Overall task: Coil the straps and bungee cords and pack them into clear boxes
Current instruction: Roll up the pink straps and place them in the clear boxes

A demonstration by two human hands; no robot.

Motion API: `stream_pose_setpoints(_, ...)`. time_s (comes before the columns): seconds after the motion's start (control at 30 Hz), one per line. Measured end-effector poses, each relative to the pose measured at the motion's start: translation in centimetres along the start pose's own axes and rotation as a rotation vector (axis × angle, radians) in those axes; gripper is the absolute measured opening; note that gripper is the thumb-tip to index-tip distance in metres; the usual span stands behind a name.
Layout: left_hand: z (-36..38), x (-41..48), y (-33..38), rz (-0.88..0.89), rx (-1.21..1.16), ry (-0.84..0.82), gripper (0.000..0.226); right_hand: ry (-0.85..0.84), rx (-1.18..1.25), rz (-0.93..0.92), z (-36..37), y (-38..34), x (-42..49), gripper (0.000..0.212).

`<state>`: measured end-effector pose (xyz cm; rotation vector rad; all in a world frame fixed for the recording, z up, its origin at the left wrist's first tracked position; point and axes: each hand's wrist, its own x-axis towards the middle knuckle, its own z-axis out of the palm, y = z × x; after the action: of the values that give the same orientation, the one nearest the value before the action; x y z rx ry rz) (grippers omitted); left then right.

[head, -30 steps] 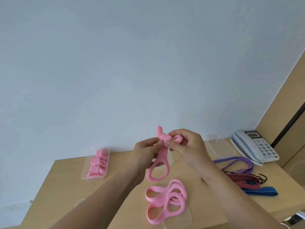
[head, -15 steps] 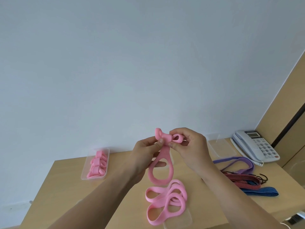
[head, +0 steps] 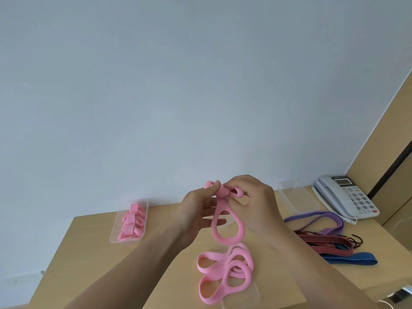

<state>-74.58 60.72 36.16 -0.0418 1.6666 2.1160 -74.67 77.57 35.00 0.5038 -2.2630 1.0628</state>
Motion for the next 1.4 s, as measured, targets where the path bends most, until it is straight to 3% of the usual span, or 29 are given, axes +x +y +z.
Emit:
stream_pose_setpoints(0.2, -0.4, 0.0, 0.1, 0.011, 0.005, 0.045, 0.037, -0.004, -0.05, -0.045, 0.3, 0.5, -0.7, 0.034)
stream_pose_setpoints(0.37, -1.3, -0.1, 0.4, 0.039, 0.049, 0.058, 0.026, -0.032, -0.028, -0.005, 0.6, -0.4, -1.3, 0.01)
stream_pose_setpoints(0.47, -1.8, -0.4, 0.6, 0.061, 0.055, 0.066, 0.027, -0.047, 0.039, 0.048, 0.7, -1.3, -0.9, 0.011)
stream_pose_setpoints(0.6, -2.8, -1.0, 0.6, 0.091, 0.121, 0.063, 0.034, -0.252, 0.038, 0.18, 0.7, -2.4, 0.0, 0.032)
stream_pose_setpoints(0.77, -4.6, -2.0, 0.0, 0.056, 0.082, 0.012, 0.046, -0.458, -0.029, 0.2, 1.4, -4.1, 0.4, 0.032)
stream_pose_setpoints(0.93, -7.1, -3.3, -0.7, -0.014, 0.083, -0.095, 0.03, -0.407, 0.043, 0.282, 2.9, -5.5, -0.6, 0.03)
stream_pose_setpoints(1.03, -8.2, -3.9, -1.0, -0.051, 0.067, -0.16, 0.032, -0.355, 0.082, 0.326, 3.9, -6.0, -0.8, 0.032)
stream_pose_setpoints(1.27, -10.8, -4.0, -1.3, -0.083, 0.159, -0.17, 0.045, -0.278, -0.018, 0.238, 6.7, -7.1, -2.1, 0.033)
stream_pose_setpoints(1.4, -11.4, -2.9, -1.9, -0.132, 0.05, -0.199, 0.031, -0.265, -0.113, 0.155, 7.9, -6.3, -2.2, 0.036)
